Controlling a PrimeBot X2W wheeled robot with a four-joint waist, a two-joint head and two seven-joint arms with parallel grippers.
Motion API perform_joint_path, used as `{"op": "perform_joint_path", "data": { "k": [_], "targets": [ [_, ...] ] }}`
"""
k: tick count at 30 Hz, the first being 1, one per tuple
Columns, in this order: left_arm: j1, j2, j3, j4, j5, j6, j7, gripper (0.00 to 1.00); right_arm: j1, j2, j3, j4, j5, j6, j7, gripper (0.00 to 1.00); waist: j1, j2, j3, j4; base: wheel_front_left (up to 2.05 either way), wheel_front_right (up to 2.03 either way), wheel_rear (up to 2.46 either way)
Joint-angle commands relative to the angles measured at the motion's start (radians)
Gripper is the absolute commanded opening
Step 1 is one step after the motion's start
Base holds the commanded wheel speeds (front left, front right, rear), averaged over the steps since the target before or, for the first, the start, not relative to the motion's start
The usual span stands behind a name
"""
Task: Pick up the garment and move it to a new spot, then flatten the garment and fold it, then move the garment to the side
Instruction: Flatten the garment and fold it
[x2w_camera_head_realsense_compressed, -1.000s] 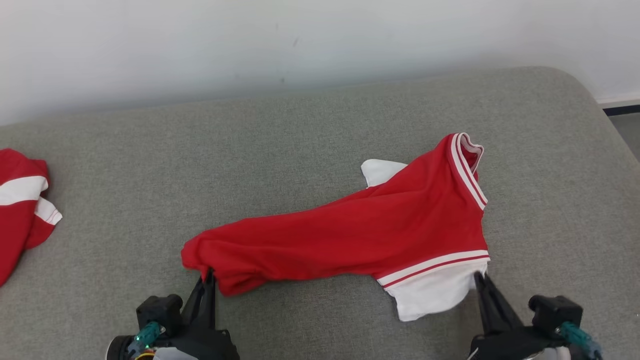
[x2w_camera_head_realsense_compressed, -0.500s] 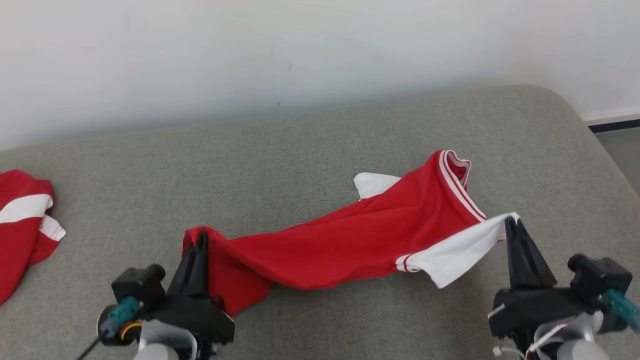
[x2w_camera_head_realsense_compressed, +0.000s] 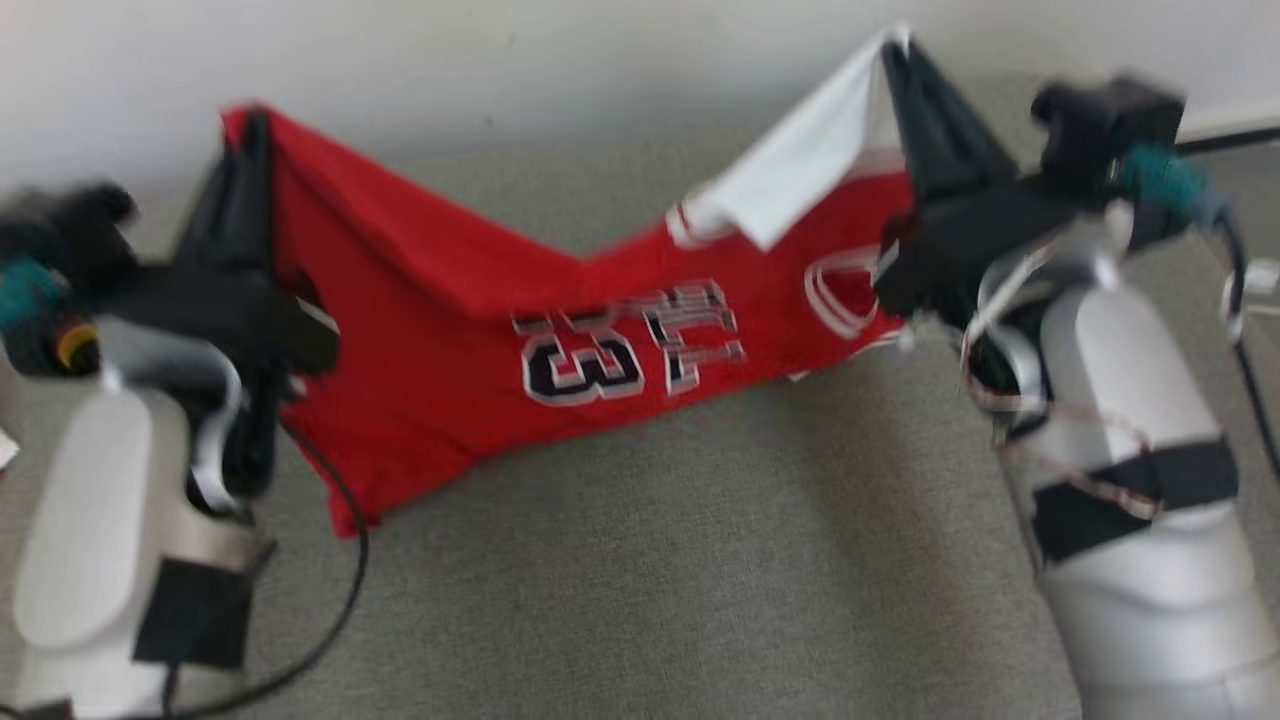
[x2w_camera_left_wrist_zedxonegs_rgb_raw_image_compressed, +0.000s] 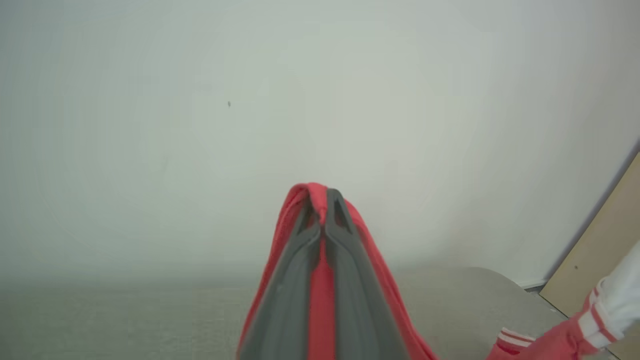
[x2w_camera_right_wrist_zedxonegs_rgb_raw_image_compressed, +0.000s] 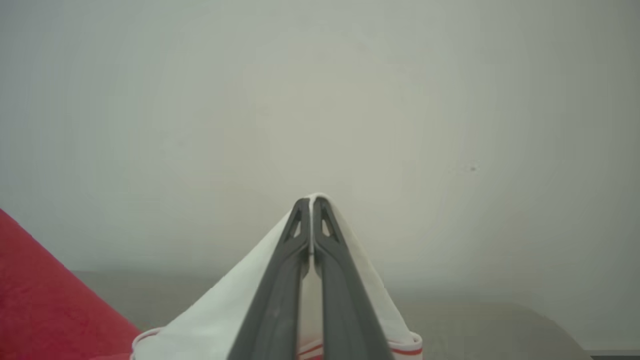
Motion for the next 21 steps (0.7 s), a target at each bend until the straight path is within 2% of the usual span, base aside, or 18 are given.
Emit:
{"op": "perform_joint_path", "data": {
  "k": [1, 7, 11, 13, 16, 21],
  "targets": [
    [-0.067, 0.007, 0.023, -0.002, -0.026, 0.002, 0.011, 0.0, -0.091, -0.001, -0.002, 0.043, 0.015, 0.003, -0.014, 0.0, -0.0001, -0.0001, 0.126, -0.05, 0.0, 0.0, 0.0],
    [-0.248, 0.036, 0.007, -0.023, -0.002, 0.012, 0.059, 0.0, -0.358, 0.009, -0.073, 0.217, 0.031, 0.003, -0.078, 0.0, -0.0001, -0.0001, 0.225, -0.056, 0.0, 0.0, 0.0],
    [-0.322, 0.049, 0.005, -0.027, 0.011, 0.016, 0.065, 0.0, -0.456, 0.015, -0.112, 0.285, 0.033, 0.002, -0.11, 0.0, -0.0001, -0.0001, 0.25, -0.055, 0.0, 0.0, 0.0],
    [-0.374, 0.06, 0.017, -0.027, 0.024, 0.034, 0.052, 0.0, -0.523, 0.015, -0.174, 0.323, 0.046, 0.002, -0.15, 0.0, -0.0001, -0.0001, 0.265, -0.055, 0.0, 0.0, 0.0],
    [-0.45, 0.036, 0.041, -0.012, 0.008, 0.061, 0.023, 0.0, -0.609, 0.023, -0.245, 0.379, 0.054, 0.002, -0.208, 0.0, -0.0001, -0.0001, 0.28, -0.047, 0.0, 0.0, 0.0],
    [-0.579, 0.005, 0.083, -0.01, -0.035, 0.073, -0.047, 0.0, -0.745, 0.022, -0.279, 0.434, 0.105, 0.002, -0.317, 0.0, -0.0001, -0.0001, 0.3, -0.041, 0.0, 0.0, 0.0]
  ]
}}
